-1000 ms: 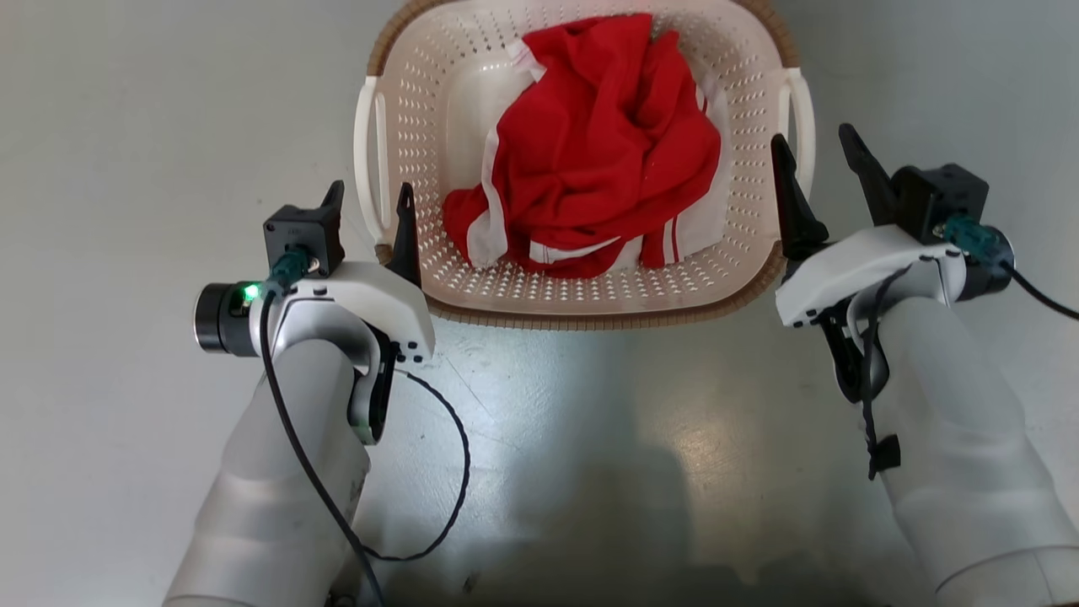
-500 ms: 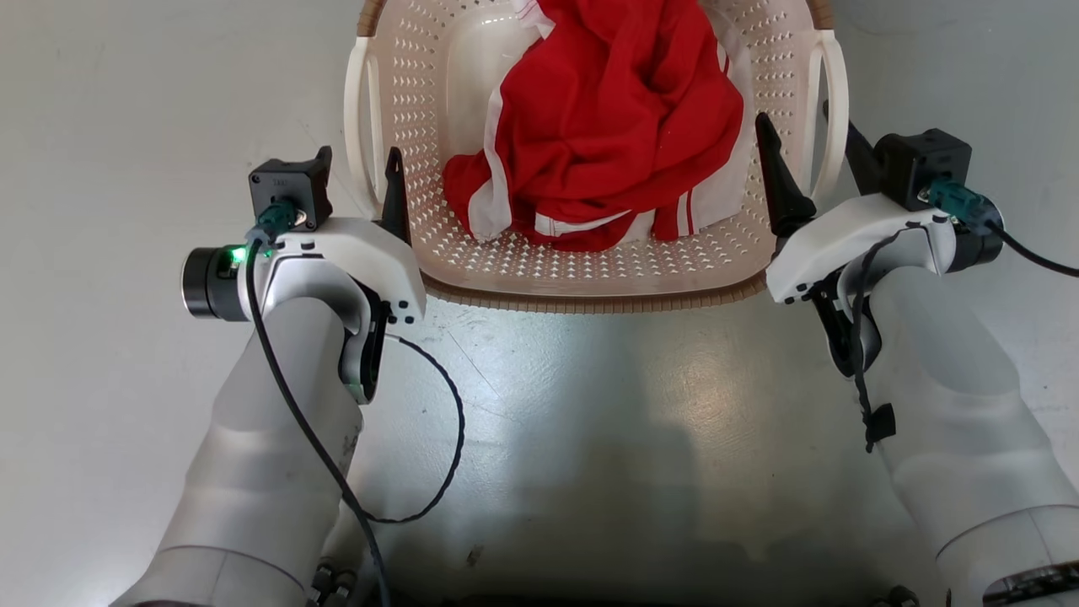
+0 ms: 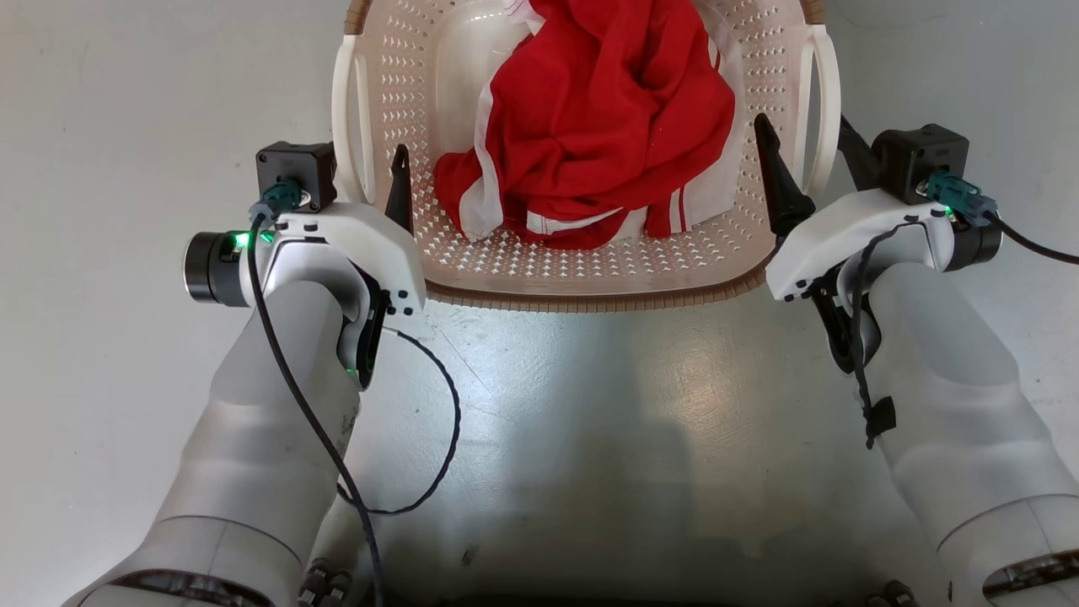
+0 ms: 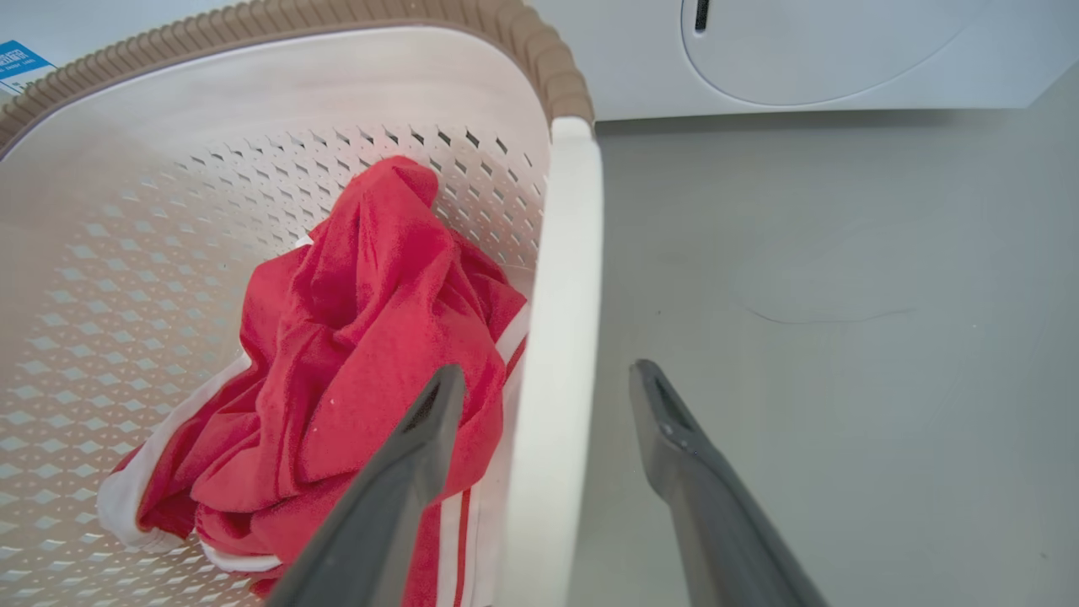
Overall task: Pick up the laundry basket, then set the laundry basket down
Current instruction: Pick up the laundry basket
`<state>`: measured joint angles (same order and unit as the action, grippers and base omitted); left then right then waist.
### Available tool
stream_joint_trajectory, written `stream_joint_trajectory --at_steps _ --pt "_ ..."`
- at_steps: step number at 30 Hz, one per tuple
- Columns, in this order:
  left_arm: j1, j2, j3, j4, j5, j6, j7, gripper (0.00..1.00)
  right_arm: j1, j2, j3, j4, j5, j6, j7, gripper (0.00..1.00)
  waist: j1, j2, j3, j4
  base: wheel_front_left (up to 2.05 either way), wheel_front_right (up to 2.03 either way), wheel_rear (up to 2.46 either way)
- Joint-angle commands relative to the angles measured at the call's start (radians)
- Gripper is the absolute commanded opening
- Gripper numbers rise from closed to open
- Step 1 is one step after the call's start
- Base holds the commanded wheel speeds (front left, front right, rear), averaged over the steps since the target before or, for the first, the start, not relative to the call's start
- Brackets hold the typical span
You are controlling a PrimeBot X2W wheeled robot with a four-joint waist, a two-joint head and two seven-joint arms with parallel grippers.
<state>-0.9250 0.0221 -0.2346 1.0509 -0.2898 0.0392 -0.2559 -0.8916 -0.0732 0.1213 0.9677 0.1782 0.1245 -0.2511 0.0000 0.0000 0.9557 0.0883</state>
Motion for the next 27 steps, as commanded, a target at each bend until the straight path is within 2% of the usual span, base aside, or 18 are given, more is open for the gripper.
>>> stream_joint_trajectory --at_steps 1,2,3,4,5,6,8,27 --pt "0.007 0.028 0.010 -0.001 -0.007 -0.004 -0.006 1.00 0.014 0.023 0.017 0.000 0.007 0.006 -0.011 1.00 0.0000 0.0000 0.000 0.000 0.00 0.00 0.00" --pt "0.005 0.028 0.006 0.001 -0.011 -0.005 -0.006 0.99 0.013 0.023 0.017 0.002 0.007 0.006 -0.011 1.00 0.0000 0.0000 0.000 0.001 0.00 0.00 0.00" --pt "0.004 0.028 -0.001 0.002 -0.016 -0.006 -0.006 0.64 0.011 0.023 0.017 0.005 0.007 0.006 -0.011 0.98 0.0000 0.0000 -0.001 0.002 0.00 0.00 0.00" --pt "0.003 0.028 -0.011 0.004 -0.021 -0.006 -0.006 0.48 0.010 0.023 0.017 0.007 0.007 0.006 -0.011 0.76 0.0000 0.0000 -0.002 0.003 0.00 0.00 0.00" --pt "0.004 0.028 -0.022 0.008 -0.026 -0.008 -0.006 0.28 0.010 0.023 0.017 0.010 0.007 0.006 -0.011 0.50 0.0000 0.0000 -0.003 0.004 0.00 0.00 0.00" --pt "0.004 0.028 -0.033 0.014 -0.032 -0.009 -0.006 0.00 0.010 0.023 0.017 0.013 0.008 0.006 -0.011 0.39 0.0000 0.0000 -0.005 0.005 0.00 0.00 0.00" --pt "0.003 0.028 -0.051 0.020 -0.045 -0.008 -0.006 0.00 0.009 0.023 0.017 0.019 0.010 0.006 -0.011 0.00 0.0000 0.0000 -0.009 0.007 0.00 0.00 0.00" --pt "0.040 0.028 -0.219 0.015 -0.225 0.030 -0.006 0.00 0.017 0.023 -0.012 0.139 0.011 0.006 -0.011 0.00 0.0000 0.0000 -0.105 -0.005 0.00 0.00 0.00"
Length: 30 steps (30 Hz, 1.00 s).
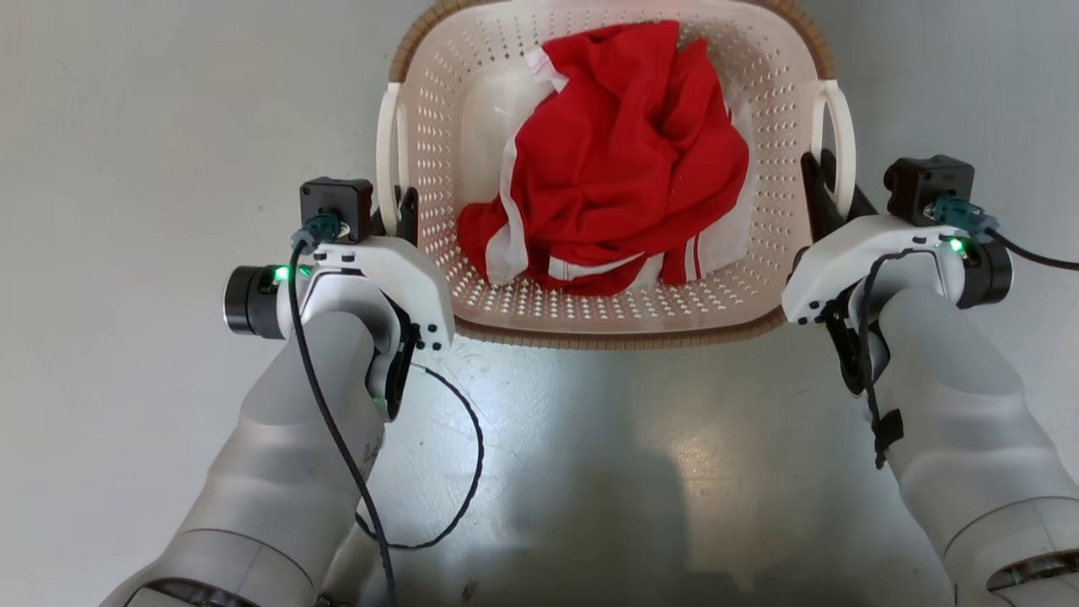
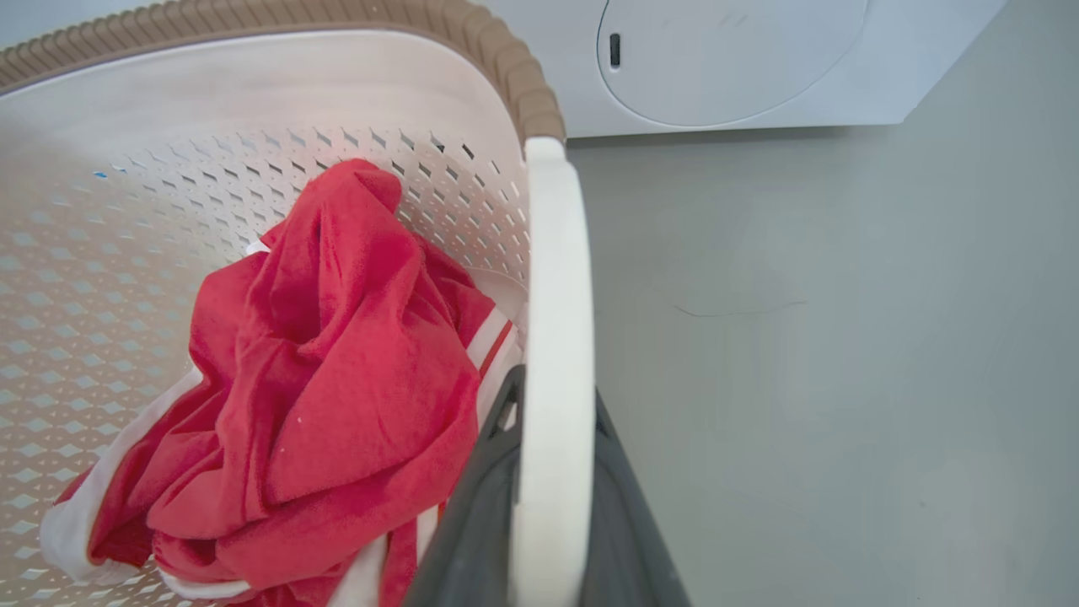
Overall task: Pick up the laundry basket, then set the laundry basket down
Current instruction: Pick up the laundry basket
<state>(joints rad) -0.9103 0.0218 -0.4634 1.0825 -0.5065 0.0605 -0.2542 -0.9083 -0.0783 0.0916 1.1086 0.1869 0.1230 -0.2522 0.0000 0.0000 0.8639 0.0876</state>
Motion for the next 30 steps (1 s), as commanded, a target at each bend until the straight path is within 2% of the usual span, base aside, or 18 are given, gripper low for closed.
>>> stream_joint_trajectory --at_steps 1,17,30 --pt "0.028 0.028 0.002 -0.015 -0.017 0.012 -0.008 0.00 0.035 0.028 0.019 0.004 0.004 0.008 -0.010 0.00 0.0000 0.0000 -0.023 -0.006 0.00 0.00 0.00" --pt "0.151 0.028 -0.085 0.029 -0.123 0.024 -0.008 0.00 0.121 0.028 0.077 0.114 0.052 0.008 -0.010 0.00 0.0000 0.0000 -0.226 -0.023 0.00 0.00 0.00" --pt "0.321 0.028 -0.184 0.093 -0.241 0.015 -0.003 0.00 0.290 0.028 0.266 0.148 0.223 0.008 0.029 0.00 0.0000 0.0000 -0.469 -0.037 0.00 0.00 0.00"
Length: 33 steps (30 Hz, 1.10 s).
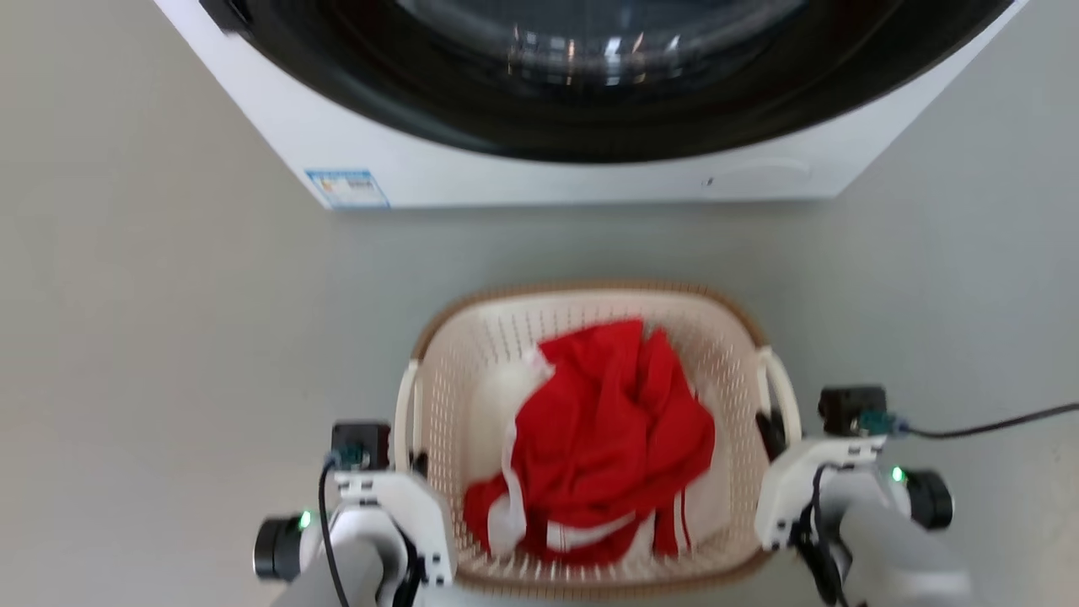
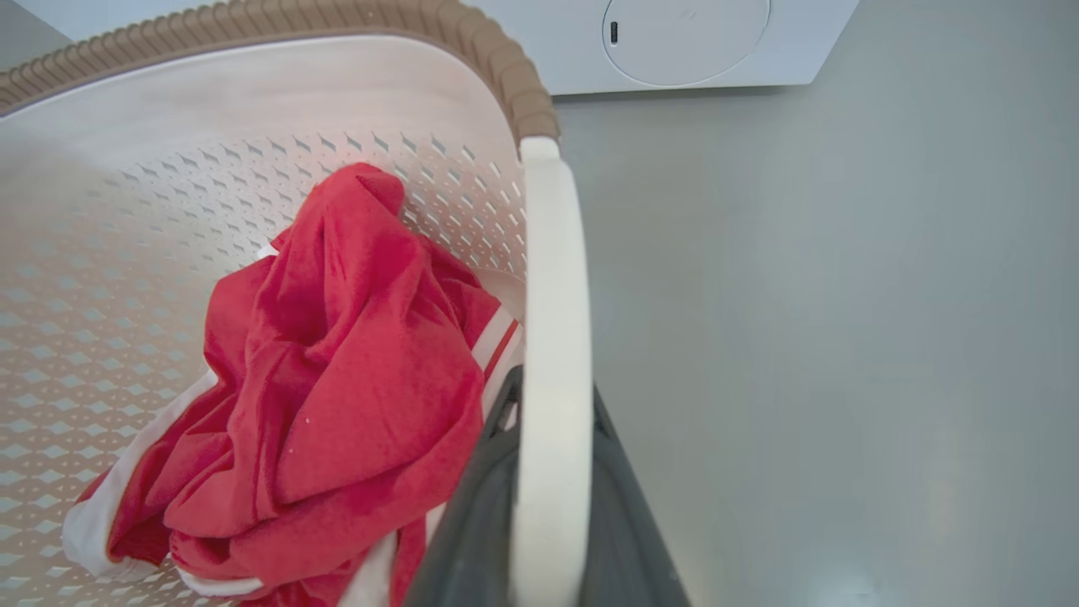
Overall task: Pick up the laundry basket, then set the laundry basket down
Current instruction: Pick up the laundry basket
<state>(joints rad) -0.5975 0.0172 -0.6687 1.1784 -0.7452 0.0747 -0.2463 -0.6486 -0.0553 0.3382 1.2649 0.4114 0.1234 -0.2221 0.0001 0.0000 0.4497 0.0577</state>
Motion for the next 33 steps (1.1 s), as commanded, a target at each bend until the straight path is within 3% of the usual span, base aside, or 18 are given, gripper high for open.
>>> stream_joint_trajectory --at_steps 1,13,33 --pt "0.022 0.033 0.014 0.004 -0.010 0.000 -0.008 0.00 0.046 0.005 0.037 -0.011 0.016 0.007 0.007 0.00 0.0000 0.0000 -0.075 -0.009 0.00 0.00 0.00" --pt "0.144 0.033 -0.059 0.051 -0.088 -0.006 0.048 0.00 0.187 0.005 0.199 -0.013 0.179 0.007 0.084 0.00 0.0000 0.0000 -0.285 -0.026 0.00 0.00 0.00" --pt "0.217 0.033 -0.117 0.088 -0.124 -0.008 0.077 0.00 0.267 0.005 0.355 -0.012 0.342 0.007 0.103 0.00 0.0000 0.0000 -0.439 -0.041 0.00 0.00 0.00"
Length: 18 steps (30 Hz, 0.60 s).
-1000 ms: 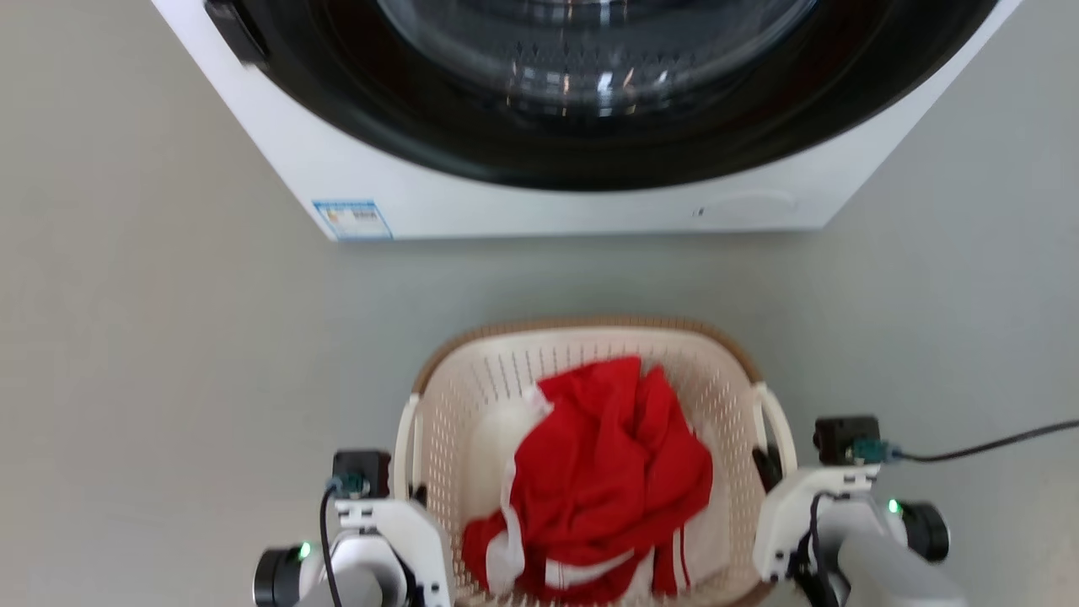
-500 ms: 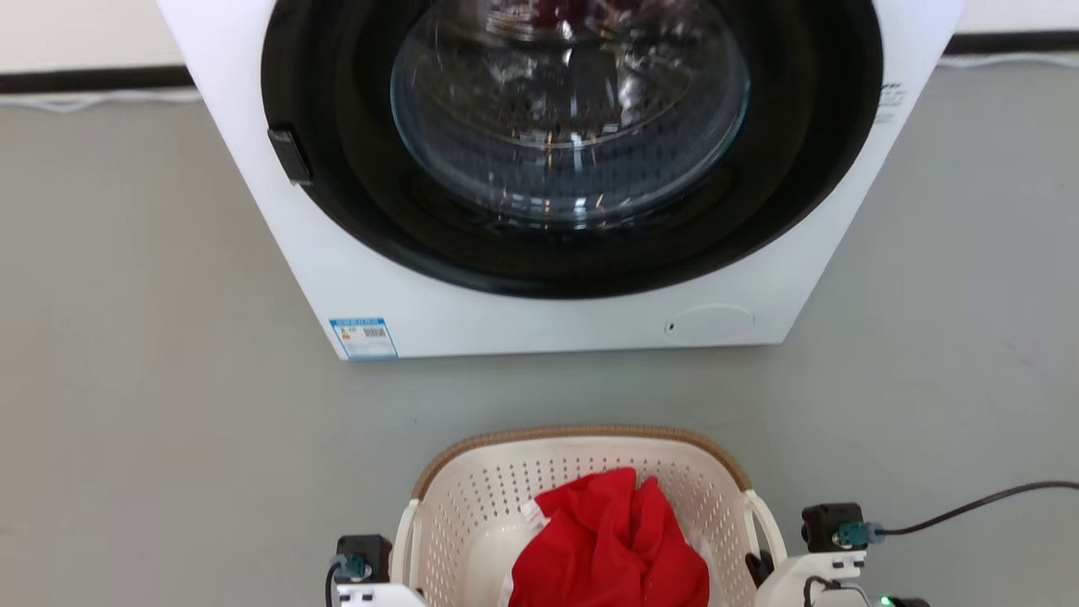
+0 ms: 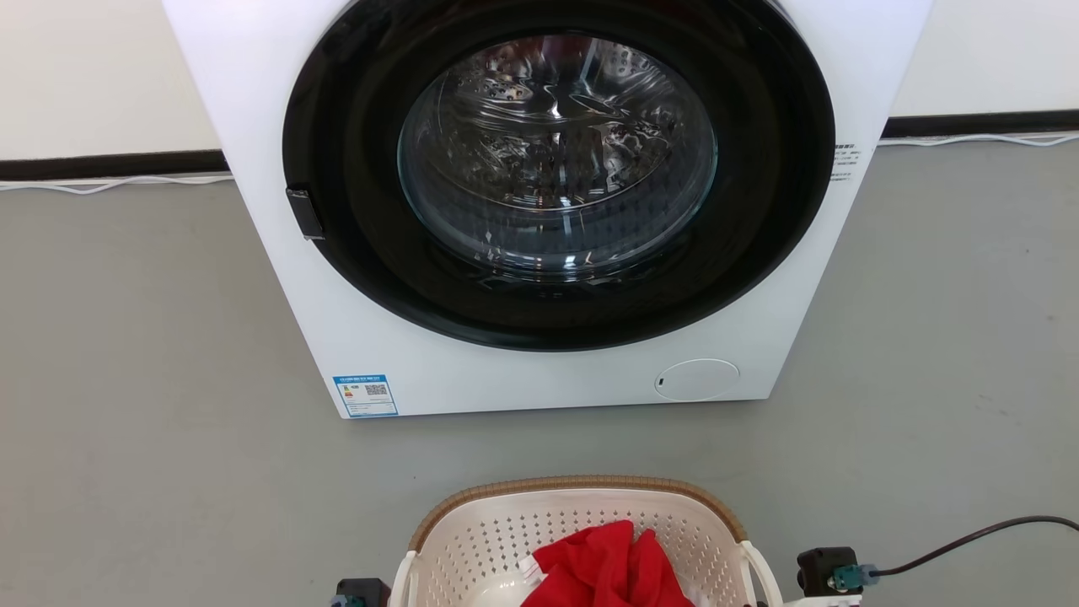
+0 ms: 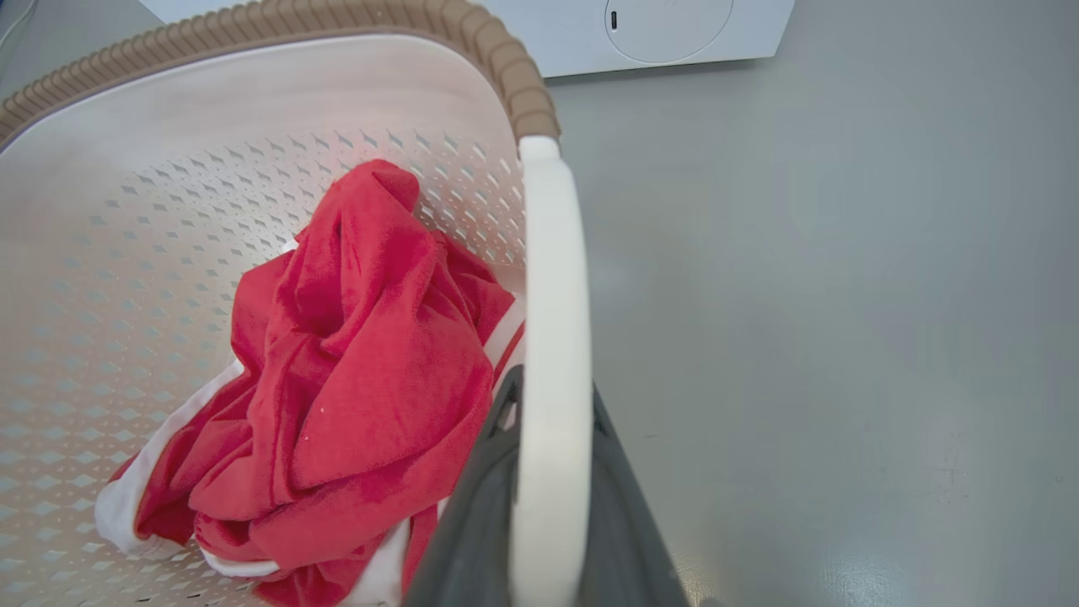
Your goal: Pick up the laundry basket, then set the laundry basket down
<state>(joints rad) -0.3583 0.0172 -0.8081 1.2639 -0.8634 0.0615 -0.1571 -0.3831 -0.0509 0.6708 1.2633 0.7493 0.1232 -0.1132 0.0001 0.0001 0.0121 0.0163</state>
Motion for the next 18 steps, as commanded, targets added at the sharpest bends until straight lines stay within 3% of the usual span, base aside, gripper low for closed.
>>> stream_joint_trajectory --at_steps 1,18 --pt "-0.021 0.033 0.021 0.004 -0.007 0.005 -0.013 0.00 0.002 0.001 0.028 -0.010 0.010 0.008 -0.007 0.00 -0.0001 -0.0001 -0.003 0.001 0.00 0.00 0.00" --pt "-0.020 0.033 0.008 0.017 -0.020 0.003 -0.019 0.00 -0.011 0.001 0.103 0.008 0.089 0.008 -0.021 0.00 -0.0001 -0.0001 -0.009 0.001 0.00 0.00 0.00"
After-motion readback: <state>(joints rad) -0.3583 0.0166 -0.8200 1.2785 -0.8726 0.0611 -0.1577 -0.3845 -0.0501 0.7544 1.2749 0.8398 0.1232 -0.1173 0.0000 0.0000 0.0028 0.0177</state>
